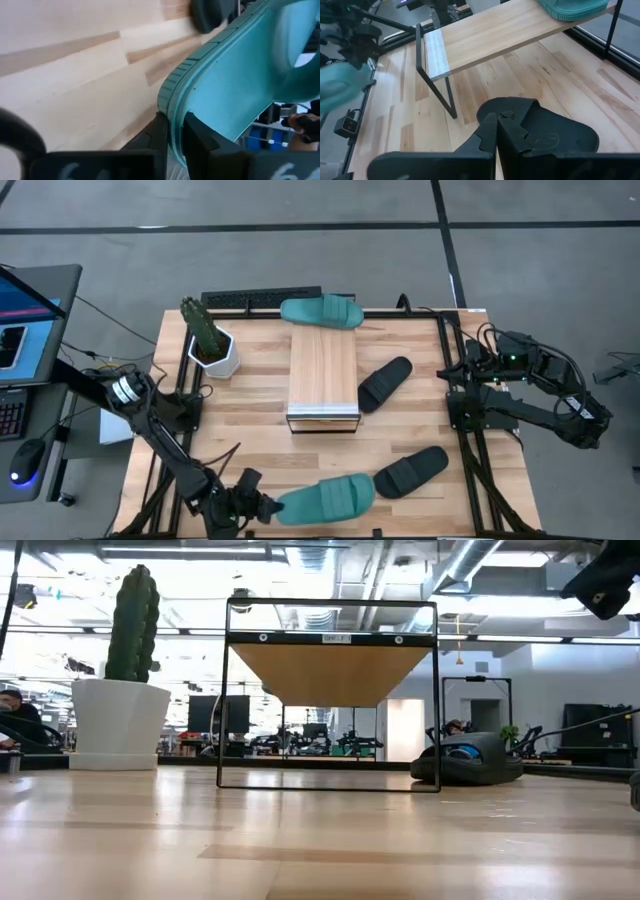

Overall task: Pick and place slides into the shelf
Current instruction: Put the green slide on the shelf

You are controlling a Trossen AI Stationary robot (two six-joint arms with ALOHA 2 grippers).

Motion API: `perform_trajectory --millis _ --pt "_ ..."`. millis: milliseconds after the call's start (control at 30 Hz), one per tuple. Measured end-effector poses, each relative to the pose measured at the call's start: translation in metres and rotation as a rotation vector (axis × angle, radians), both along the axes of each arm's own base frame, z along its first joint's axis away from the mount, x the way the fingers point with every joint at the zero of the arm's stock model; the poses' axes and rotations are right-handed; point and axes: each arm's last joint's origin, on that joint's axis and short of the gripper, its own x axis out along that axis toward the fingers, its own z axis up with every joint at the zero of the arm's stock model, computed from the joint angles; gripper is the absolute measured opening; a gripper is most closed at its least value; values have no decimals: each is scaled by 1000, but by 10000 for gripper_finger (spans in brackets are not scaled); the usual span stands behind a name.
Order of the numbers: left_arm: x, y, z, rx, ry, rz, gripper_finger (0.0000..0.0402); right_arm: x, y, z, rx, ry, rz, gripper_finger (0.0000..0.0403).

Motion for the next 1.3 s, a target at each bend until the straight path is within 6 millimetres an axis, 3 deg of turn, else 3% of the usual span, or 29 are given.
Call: perform_trajectory --millis 300,733,1033,1300 --pt "-16 28 64 187 60 42 16 0 0 0 -1 0 0 0" --pt "-37 113 141 386 77 131 15 0 0 0 -2 0 1 0" --pt "-40 187 169 517 143 128 14 0 0 0 -1 1 1 0" --pt "-26 241 182 551 153 58 13 0 0 0 -2 1 -1 0"
